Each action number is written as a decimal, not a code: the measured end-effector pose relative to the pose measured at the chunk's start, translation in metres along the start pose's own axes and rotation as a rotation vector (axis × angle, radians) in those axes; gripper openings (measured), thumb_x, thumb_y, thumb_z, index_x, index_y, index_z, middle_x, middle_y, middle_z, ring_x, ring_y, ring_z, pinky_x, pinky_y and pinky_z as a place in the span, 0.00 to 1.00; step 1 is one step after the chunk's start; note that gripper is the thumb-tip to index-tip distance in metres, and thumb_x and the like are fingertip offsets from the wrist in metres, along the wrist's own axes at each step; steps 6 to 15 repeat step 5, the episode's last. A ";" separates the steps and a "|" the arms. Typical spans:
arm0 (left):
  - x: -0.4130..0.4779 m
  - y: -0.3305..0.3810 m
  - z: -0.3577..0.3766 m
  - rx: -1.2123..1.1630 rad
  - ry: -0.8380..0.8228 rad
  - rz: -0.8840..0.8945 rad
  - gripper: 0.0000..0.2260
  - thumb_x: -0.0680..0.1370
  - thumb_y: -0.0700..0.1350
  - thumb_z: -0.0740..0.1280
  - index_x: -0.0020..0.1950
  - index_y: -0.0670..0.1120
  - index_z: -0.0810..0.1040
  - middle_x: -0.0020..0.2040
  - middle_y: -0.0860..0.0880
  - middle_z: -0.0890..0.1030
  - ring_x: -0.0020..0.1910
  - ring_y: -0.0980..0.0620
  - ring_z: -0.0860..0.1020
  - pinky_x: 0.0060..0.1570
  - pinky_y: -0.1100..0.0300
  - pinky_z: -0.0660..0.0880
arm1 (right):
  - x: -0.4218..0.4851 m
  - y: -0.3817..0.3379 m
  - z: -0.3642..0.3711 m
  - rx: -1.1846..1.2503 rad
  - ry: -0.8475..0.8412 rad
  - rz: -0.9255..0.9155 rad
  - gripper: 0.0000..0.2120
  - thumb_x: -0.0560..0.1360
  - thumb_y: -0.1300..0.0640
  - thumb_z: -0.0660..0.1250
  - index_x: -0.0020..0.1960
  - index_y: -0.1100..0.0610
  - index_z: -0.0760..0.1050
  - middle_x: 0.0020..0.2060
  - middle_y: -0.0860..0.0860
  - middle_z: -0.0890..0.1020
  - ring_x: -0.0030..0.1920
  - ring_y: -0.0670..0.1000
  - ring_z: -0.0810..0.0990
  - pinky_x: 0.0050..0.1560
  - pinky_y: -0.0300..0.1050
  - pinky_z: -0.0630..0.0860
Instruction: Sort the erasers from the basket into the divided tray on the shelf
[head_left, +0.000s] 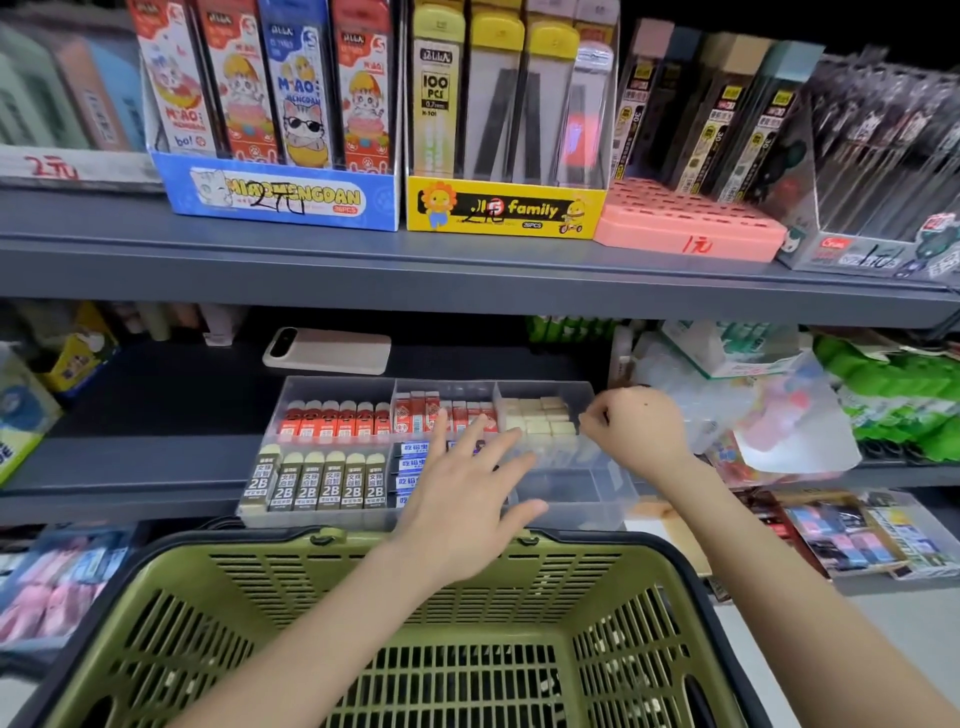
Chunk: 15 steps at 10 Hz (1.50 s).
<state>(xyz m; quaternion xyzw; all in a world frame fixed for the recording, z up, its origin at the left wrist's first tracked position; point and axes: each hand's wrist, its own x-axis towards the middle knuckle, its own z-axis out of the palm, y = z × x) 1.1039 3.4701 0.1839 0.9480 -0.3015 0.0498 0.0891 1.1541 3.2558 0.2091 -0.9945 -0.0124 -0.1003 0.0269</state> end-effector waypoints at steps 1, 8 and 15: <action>0.001 0.000 0.001 0.012 -0.015 -0.021 0.27 0.78 0.65 0.45 0.74 0.57 0.61 0.77 0.54 0.58 0.76 0.46 0.52 0.72 0.39 0.36 | -0.001 0.004 0.002 -0.001 0.008 -0.004 0.13 0.76 0.50 0.61 0.43 0.52 0.82 0.37 0.54 0.83 0.41 0.57 0.79 0.34 0.40 0.64; 0.003 0.001 -0.001 -0.032 -0.051 -0.058 0.28 0.78 0.66 0.45 0.74 0.57 0.62 0.77 0.55 0.57 0.77 0.47 0.51 0.71 0.40 0.33 | -0.009 0.002 -0.002 0.076 0.079 -0.023 0.15 0.79 0.48 0.58 0.49 0.54 0.81 0.41 0.56 0.80 0.47 0.57 0.75 0.38 0.44 0.65; 0.003 0.001 -0.001 -0.032 -0.051 -0.058 0.28 0.78 0.66 0.45 0.74 0.57 0.62 0.77 0.55 0.57 0.77 0.47 0.51 0.71 0.40 0.33 | -0.009 0.002 -0.002 0.076 0.079 -0.023 0.15 0.79 0.48 0.58 0.49 0.54 0.81 0.41 0.56 0.80 0.47 0.57 0.75 0.38 0.44 0.65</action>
